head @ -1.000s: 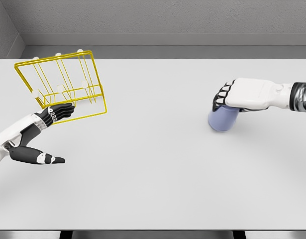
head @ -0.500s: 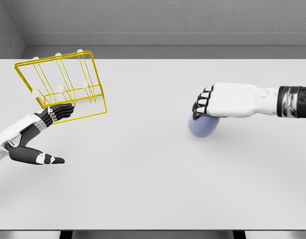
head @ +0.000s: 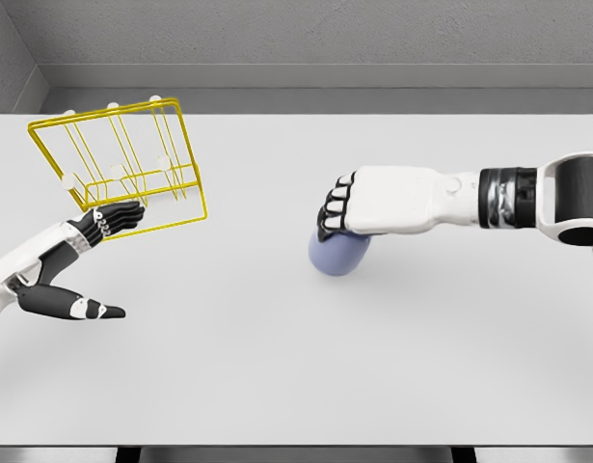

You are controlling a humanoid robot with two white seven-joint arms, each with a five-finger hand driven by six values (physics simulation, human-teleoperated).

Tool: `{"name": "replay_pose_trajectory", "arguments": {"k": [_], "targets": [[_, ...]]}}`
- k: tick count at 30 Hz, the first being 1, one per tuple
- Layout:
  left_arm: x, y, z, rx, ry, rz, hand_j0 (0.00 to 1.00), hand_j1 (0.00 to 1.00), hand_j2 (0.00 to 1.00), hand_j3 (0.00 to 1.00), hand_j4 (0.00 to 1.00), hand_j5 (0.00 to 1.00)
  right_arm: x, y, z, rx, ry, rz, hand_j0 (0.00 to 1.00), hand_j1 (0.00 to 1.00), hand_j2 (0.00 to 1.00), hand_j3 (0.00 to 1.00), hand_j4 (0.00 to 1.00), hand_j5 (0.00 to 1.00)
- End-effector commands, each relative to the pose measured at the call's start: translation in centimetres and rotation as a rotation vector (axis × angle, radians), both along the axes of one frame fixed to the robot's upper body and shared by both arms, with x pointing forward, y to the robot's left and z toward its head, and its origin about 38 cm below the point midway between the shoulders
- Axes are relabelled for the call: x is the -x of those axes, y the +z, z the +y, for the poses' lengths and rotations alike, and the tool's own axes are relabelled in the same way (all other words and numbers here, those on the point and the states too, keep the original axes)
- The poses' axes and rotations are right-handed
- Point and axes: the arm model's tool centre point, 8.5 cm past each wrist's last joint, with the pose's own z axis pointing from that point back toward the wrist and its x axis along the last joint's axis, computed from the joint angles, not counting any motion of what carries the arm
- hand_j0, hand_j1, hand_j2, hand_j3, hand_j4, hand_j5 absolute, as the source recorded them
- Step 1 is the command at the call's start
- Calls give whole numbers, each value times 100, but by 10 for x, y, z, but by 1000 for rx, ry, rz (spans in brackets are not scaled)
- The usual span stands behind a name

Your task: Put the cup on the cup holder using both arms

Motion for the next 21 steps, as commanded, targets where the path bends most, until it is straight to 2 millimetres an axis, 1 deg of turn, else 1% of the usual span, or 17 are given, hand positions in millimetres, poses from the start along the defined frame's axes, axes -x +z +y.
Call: {"name": "replay_pose_trajectory", "arguments": {"k": [1,5,7,10,14,17,18,19,21], "targets": [[0,-1,-2,-2,-6,-3,100,100,100,100,100,100,0,0,9,-11,14,5,56,56,56,56,56,56],[5,-13,-11,9,-25,17,100,100,100,100,100,100,0,5,22,-27,39,-14,56,56,56,56,56,56],[7,-20,-21,26,-44,16,100,100,100,100,100,100,0,5,28,-33,51,-14,56,56,56,56,56,56],[8,-26,-28,48,-48,27,100,100,100,100,100,100,2,3,37,-45,72,-7,56,56,56,56,56,56],[11,-31,-28,51,-48,46,100,100,100,100,100,100,6,-6,54,-19,104,12,56,56,56,56,56,56],[10,-30,-28,60,-44,48,100,100,100,100,100,100,4,-10,56,-8,101,18,56,56,56,56,56,56],[10,-30,-28,60,-44,48,100,100,100,100,100,100,2,-12,62,-17,103,23,56,56,56,56,56,56],[10,-32,-32,73,-46,48,100,100,100,100,100,100,1,-18,64,-7,103,28,56,56,56,56,56,56],[9,-31,-36,88,-50,43,100,100,100,100,100,100,-1,-21,65,-4,99,36,56,56,56,56,56,56]]}}
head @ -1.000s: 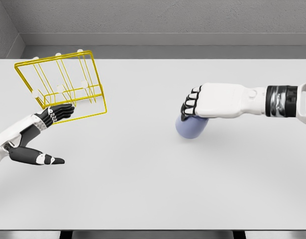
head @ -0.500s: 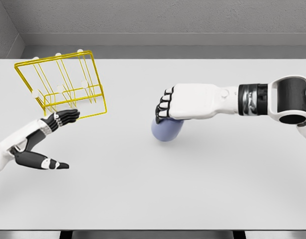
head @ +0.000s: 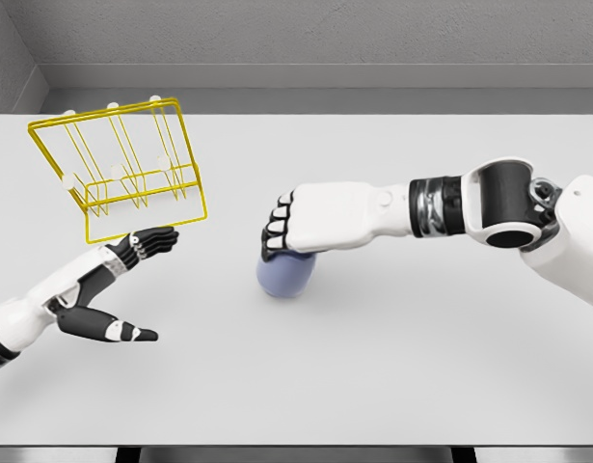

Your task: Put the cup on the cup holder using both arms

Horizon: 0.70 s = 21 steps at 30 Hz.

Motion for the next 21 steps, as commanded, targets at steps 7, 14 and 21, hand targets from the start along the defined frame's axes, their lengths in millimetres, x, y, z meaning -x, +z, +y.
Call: {"name": "replay_pose_trajectory", "arguments": {"k": [7,14,21], "targets": [[-4,-3,-8,59,13,11,100,100,100,100,100,100,3,-16,18,13,27,29,55,55,55,55,55,55],[-10,-12,-20,59,27,51,100,100,100,100,100,100,2,-25,23,35,31,35,56,56,56,56,56,56],[-10,-13,-19,58,29,51,100,100,100,100,100,100,0,-34,26,47,25,46,97,97,97,97,97,97]]}}
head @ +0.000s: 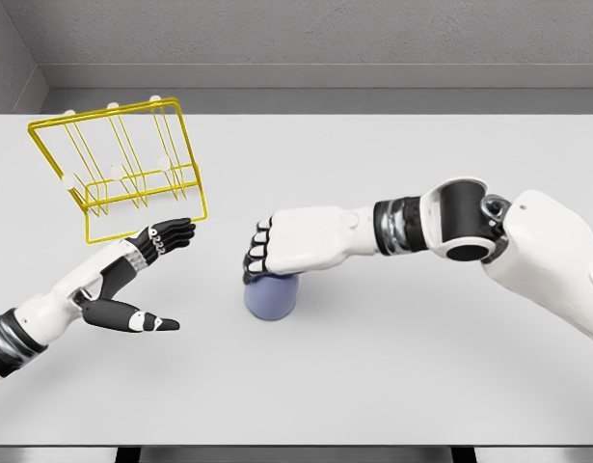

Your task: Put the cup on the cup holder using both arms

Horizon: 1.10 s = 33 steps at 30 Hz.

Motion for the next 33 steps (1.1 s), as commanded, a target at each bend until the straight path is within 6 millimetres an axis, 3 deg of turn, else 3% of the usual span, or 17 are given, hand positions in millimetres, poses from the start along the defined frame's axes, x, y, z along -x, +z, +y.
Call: {"name": "replay_pose_trajectory", "arguments": {"k": [1,8,16,17,19,21,23,25,28,29,33], "targets": [[0,0,-1,5,0,1,100,100,100,100,100,100,0,0,1,-3,-2,4,99,99,99,99,99,99],[0,0,-1,5,-1,-1,100,100,100,100,100,100,-2,5,-4,-5,-10,-10,99,99,99,99,99,99],[-2,-1,-1,0,3,5,100,100,100,100,100,100,-4,69,-28,-170,-46,-87,99,99,99,99,99,99],[-3,-4,-3,-6,6,21,100,100,100,100,100,100,-8,75,-39,-195,-74,-80,100,100,100,100,100,100],[-5,-4,-6,-2,6,22,100,100,100,100,100,100,-18,80,-82,-232,-195,-92,100,100,100,100,100,100],[-6,-5,-8,0,8,26,100,100,100,100,100,100,-21,96,-143,-319,-346,-108,100,100,100,100,100,100],[-13,-7,-12,-13,15,42,100,100,100,100,100,100,-11,114,-198,-393,-434,-63,100,100,100,100,100,100],[-15,-8,-15,-8,17,42,100,100,100,100,100,100,-16,105,-228,-450,-515,11,100,100,100,100,100,100],[-20,-11,-23,-16,10,57,100,100,100,100,100,100,-6,68,-236,-504,-557,116,100,100,100,100,100,100],[-23,-11,-26,-10,7,56,100,100,100,100,100,100,-5,58,-230,-565,-561,139,100,100,100,100,100,100],[-31,-17,-34,-27,-3,72,100,100,100,100,100,100,-6,29,-249,-653,-660,199,100,100,100,100,100,100]]}}
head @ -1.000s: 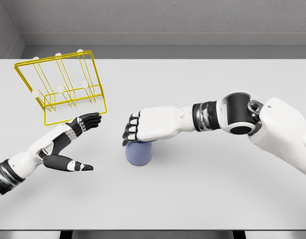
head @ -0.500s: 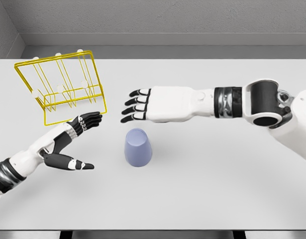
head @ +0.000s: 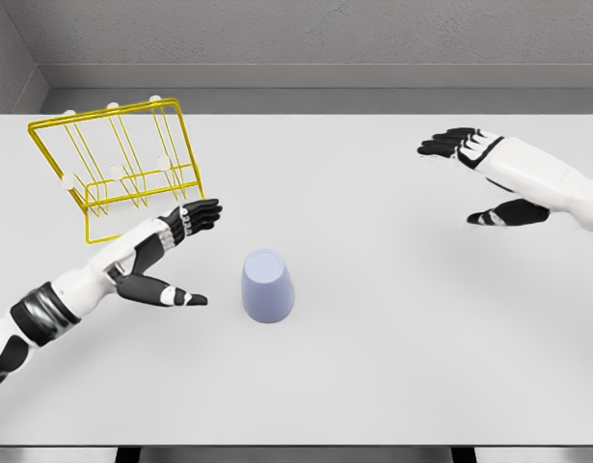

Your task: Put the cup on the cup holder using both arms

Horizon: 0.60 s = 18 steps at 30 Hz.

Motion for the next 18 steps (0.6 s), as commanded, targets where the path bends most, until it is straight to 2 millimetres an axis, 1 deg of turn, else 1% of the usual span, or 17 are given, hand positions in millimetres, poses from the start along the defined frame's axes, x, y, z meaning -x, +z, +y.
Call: {"name": "replay_pose_trajectory", "arguments": {"k": [1,3,4,6,8,9,14,16,18], "targets": [[2,-15,-4,-8,0,45,100,100,100,100,100,100,-5,-2,-12,-69,-54,2,100,100,100,100,100,100],[1,-19,-7,-9,-5,52,100,100,100,100,100,100,-5,-9,-10,-80,-55,18,100,100,100,100,100,100],[-1,-18,-8,-10,-6,49,100,100,100,100,100,100,-5,-10,-13,-82,-64,22,100,100,100,100,100,100],[0,-21,-14,-7,-17,59,100,100,100,100,100,100,-8,-19,-22,-87,-95,48,100,100,100,100,100,100],[-4,-20,-18,-12,-26,57,100,100,100,100,100,100,-8,-18,-24,-88,-99,45,100,100,100,100,100,100],[-6,-21,-21,-6,-25,57,100,100,100,100,100,100,-8,-15,-29,-92,-112,37,100,100,100,100,100,100],[-7,-24,-26,-9,-28,71,100,100,100,100,100,100,-6,-11,-25,-95,-100,26,100,100,100,100,100,100],[-8,-28,-34,-12,-46,78,100,100,100,100,100,100,-6,-11,-25,-93,-101,26,100,100,100,100,100,100],[-10,-31,-32,-18,-39,85,100,100,100,100,100,100,-6,-12,-25,-95,-100,27,100,100,100,100,100,100]]}}
